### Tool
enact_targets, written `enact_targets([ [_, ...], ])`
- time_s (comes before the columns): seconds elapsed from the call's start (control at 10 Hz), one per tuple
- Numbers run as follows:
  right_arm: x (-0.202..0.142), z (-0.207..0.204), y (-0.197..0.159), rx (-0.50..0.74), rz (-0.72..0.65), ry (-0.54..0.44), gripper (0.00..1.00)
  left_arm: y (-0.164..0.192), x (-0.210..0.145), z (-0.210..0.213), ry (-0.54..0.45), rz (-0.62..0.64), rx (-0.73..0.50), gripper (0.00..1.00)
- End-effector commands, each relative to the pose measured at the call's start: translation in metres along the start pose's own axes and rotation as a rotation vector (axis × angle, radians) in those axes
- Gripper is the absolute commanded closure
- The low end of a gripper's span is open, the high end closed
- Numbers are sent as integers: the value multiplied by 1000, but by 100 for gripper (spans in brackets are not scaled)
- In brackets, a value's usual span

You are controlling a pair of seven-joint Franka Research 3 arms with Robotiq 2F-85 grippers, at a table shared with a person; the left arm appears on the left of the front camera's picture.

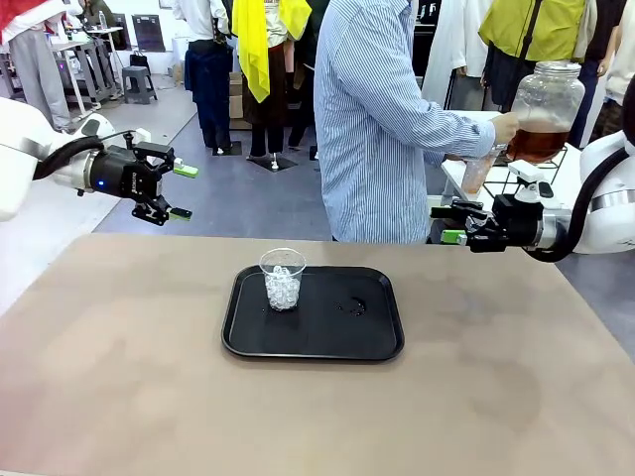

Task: Pour the drink into the iced cup.
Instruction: Pick up the iced cup indicated by the human and present it to them.

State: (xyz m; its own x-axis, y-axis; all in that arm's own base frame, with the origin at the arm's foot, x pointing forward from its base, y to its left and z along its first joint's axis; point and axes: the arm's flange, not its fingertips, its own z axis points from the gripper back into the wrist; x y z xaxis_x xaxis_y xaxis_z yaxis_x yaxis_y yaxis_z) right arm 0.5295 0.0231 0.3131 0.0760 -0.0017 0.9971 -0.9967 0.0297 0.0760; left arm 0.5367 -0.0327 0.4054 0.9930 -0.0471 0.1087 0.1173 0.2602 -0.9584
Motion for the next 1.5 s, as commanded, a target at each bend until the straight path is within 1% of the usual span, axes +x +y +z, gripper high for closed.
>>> enact_targets([
  [0.0,5,-1,-3,11,-6,5,0,-1,0,0,-1,-2,-1,0],
  [1.4,5,-1,-3,11,-6,5,0,-1,0,0,-1,-2,-1,0],
])
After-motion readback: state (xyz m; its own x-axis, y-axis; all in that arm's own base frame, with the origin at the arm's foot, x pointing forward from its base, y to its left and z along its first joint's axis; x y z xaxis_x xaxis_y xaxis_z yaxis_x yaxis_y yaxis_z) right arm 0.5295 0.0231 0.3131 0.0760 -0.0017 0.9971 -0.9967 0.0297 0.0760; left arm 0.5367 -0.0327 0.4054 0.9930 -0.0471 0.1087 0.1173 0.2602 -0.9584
